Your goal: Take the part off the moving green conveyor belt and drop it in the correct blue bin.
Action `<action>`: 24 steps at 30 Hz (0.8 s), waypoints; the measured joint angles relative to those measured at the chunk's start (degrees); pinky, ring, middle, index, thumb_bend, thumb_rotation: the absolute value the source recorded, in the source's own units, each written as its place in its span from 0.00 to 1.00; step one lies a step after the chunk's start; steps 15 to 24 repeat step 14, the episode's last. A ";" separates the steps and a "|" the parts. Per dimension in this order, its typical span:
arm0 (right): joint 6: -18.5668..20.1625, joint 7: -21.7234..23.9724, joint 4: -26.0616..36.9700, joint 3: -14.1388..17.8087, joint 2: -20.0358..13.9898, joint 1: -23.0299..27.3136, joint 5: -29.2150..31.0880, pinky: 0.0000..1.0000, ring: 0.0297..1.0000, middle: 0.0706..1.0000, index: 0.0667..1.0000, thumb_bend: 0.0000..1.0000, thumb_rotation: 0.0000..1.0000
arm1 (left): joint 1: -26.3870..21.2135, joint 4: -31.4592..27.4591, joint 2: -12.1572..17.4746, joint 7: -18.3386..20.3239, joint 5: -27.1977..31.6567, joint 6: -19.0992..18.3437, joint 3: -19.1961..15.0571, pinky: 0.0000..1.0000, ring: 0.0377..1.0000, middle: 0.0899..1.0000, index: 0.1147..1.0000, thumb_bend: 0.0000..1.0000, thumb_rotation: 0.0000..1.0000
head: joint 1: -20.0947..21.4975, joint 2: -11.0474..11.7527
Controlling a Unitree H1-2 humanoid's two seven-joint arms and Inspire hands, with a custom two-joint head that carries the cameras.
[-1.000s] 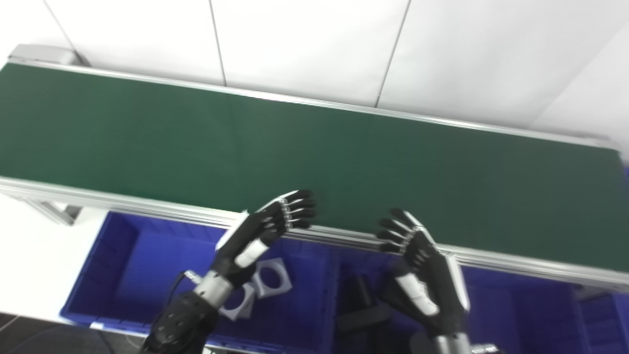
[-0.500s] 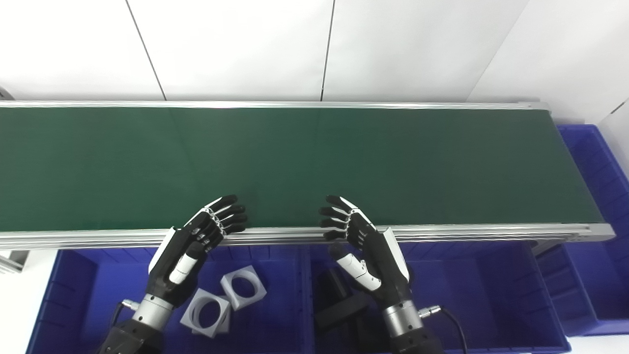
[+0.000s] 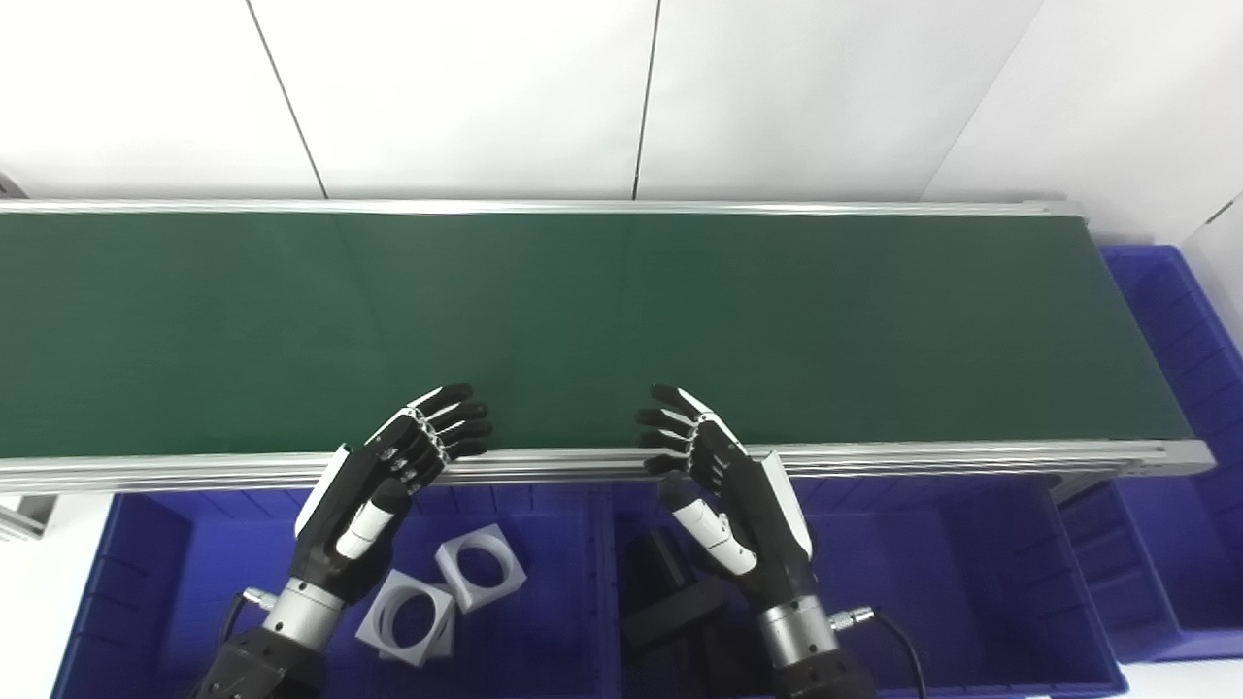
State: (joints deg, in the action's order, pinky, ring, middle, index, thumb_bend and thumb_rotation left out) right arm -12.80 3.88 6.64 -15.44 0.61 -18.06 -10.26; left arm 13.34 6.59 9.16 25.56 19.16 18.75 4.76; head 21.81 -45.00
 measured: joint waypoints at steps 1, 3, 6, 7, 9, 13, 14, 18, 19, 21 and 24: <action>0.00 -0.01 0.06 0.10 -0.10 -0.11 0.01 0.64 0.73 0.78 0.85 0.69 0.80 | 0.03 -0.04 -0.10 -0.02 -0.15 0.01 0.10 0.77 0.78 0.79 0.82 0.82 0.72 | -0.01 0.00; 0.00 -0.28 0.46 0.42 -0.16 -0.48 -0.04 0.63 0.72 0.77 0.84 0.67 0.80 | 0.12 -0.21 -0.42 -0.12 -0.76 0.14 0.27 0.76 0.78 0.79 0.82 0.81 0.71 | -1.41 0.18; 0.00 -0.90 1.82 1.11 -0.13 -1.41 -0.13 0.64 0.73 0.76 0.84 0.63 0.83 | 0.68 -1.53 -1.51 -0.71 -1.55 0.22 0.49 0.75 0.77 0.79 0.82 0.82 0.70 | -6.05 0.35; 0.00 -1.15 2.02 1.35 -0.15 -1.65 -0.13 0.64 0.73 0.77 0.84 0.63 0.83 | 0.84 -2.08 -1.97 -0.90 -2.17 0.25 0.61 0.75 0.77 0.79 0.82 0.82 0.70 | -6.08 0.35; 0.00 -1.34 2.20 1.73 -0.43 -2.08 -0.10 0.65 0.73 0.77 0.84 0.60 0.84 | 1.06 -2.60 -2.69 -1.42 -3.19 0.24 1.13 0.75 0.78 0.80 0.82 0.82 0.70 | -8.95 0.27; 0.00 -1.33 4.20 2.62 -1.84 -3.40 0.44 0.66 0.74 0.77 0.85 0.59 0.87 | 2.38 -5.12 -4.35 -3.20 -5.65 0.18 2.26 0.76 0.80 0.82 0.84 0.83 0.72 | -12.85 0.53; 0.00 -1.35 4.44 2.94 -2.10 -3.50 0.53 0.65 0.73 0.77 0.85 0.59 0.88 | 2.73 -5.81 -4.57 -3.45 -6.48 0.14 2.75 0.77 0.81 0.83 0.84 0.83 0.73 | -13.89 0.53; 0.00 -1.35 4.44 2.94 -2.10 -3.50 0.53 0.65 0.73 0.77 0.85 0.59 0.88 | 2.73 -5.81 -4.57 -3.45 -6.48 0.14 2.75 0.77 0.81 0.83 0.84 0.83 0.73 | -13.89 0.53; 0.00 -1.35 4.44 2.94 -2.10 -3.50 0.53 0.65 0.73 0.77 0.85 0.59 0.88 | 2.73 -5.81 -4.57 -3.45 -6.48 0.14 2.75 0.77 0.81 0.83 0.84 0.83 0.73 | -13.89 0.53; 0.00 -1.35 4.44 2.94 -2.10 -3.50 0.53 0.65 0.73 0.77 0.85 0.59 0.88 | 2.73 -5.81 -4.57 -3.45 -6.48 0.14 2.75 0.77 0.81 0.83 0.84 0.83 0.73 | -13.89 0.53; 0.00 -1.35 4.44 2.94 -2.10 -3.50 0.53 0.65 0.73 0.77 0.85 0.59 0.88 | 2.73 -5.81 -4.57 -3.45 -6.48 0.14 2.75 0.77 0.81 0.83 0.84 0.83 0.73 | -13.89 0.53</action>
